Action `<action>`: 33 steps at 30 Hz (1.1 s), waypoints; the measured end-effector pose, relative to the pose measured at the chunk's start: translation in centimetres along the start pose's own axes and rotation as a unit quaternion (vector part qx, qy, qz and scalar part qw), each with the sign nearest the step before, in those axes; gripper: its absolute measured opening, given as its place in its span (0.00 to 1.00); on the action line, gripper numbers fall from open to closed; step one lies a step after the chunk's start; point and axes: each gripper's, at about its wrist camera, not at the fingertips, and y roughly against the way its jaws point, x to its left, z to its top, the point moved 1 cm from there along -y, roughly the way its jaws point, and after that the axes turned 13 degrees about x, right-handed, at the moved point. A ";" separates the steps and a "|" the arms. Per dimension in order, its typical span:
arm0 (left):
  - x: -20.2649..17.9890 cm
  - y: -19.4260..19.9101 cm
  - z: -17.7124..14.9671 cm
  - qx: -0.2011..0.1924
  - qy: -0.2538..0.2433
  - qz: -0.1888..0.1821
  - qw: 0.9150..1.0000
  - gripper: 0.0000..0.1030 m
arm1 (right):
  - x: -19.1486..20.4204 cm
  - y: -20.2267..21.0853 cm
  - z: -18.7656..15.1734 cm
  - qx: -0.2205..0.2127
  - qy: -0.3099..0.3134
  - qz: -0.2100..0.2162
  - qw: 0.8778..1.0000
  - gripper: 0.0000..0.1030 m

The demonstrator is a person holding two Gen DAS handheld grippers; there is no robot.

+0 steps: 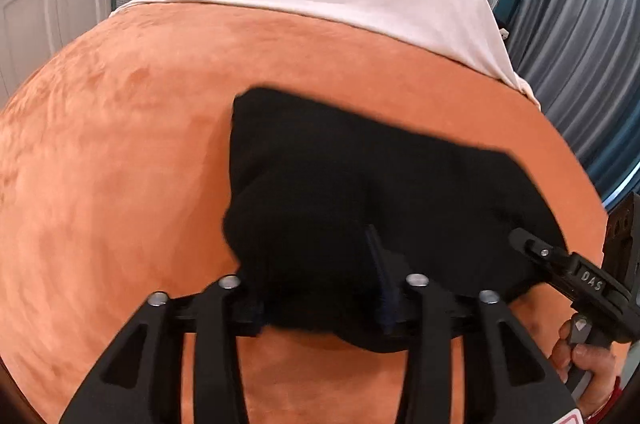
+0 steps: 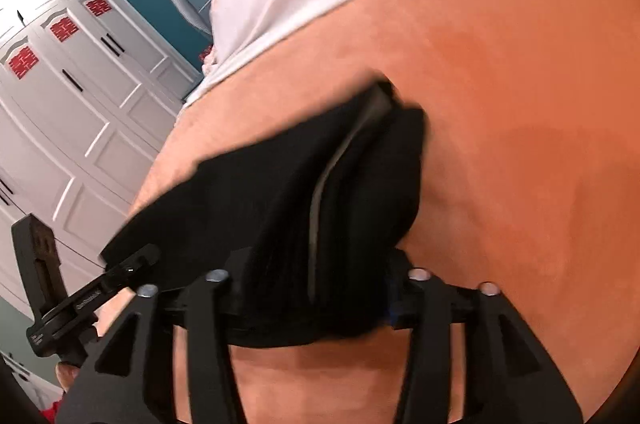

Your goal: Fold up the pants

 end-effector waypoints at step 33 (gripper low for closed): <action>-4.5 11.0 -3.1 0.028 -0.009 0.177 0.984 0.81 | 9.3 10.2 -5.5 -0.019 0.069 -0.156 0.985 0.40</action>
